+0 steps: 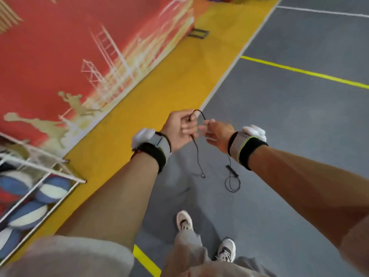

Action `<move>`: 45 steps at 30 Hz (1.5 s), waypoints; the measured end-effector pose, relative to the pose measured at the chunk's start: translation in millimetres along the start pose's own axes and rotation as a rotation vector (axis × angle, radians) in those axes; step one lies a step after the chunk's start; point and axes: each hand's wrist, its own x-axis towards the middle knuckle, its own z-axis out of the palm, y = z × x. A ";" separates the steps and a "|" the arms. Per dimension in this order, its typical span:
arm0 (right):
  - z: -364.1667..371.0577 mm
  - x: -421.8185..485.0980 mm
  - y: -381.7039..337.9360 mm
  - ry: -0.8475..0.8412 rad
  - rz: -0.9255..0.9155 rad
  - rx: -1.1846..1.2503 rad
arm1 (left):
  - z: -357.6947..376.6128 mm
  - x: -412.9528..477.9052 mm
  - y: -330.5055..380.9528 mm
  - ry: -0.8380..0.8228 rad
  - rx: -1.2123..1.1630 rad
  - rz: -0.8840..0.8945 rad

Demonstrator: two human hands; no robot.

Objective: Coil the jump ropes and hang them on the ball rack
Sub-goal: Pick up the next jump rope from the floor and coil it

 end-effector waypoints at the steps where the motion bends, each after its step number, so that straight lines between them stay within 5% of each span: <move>1: 19.3 -7.3 4.6 -0.067 -0.008 -0.099 | -4.9 -6.5 14.7 0.018 -0.011 0.044; 11: 154.2 -43.0 80.2 -0.474 -0.027 -0.730 | -108.2 -53.8 93.1 0.460 -0.112 0.227; 18: 266.0 -56.1 63.0 -0.517 0.035 -0.437 | -243.6 -117.8 54.4 0.558 0.260 -0.109; 23: 348.7 -49.8 53.8 -0.483 -0.008 -0.507 | -309.4 -187.2 -3.7 0.393 0.125 -0.207; 29: 398.5 -42.1 63.1 -0.319 0.071 -0.264 | -354.8 -243.9 -31.0 0.321 -0.036 -0.240; 34: 417.8 -45.7 77.5 -0.304 0.129 -0.299 | -367.1 -262.9 8.9 0.151 -0.274 -0.019; 37: 423.4 -47.1 93.0 -0.436 0.193 -0.409 | -359.9 -268.9 43.0 0.114 -0.321 0.167; 45: 429.0 -75.5 118.9 -0.889 0.058 -0.924 | -341.4 -276.5 110.5 0.435 -0.586 0.465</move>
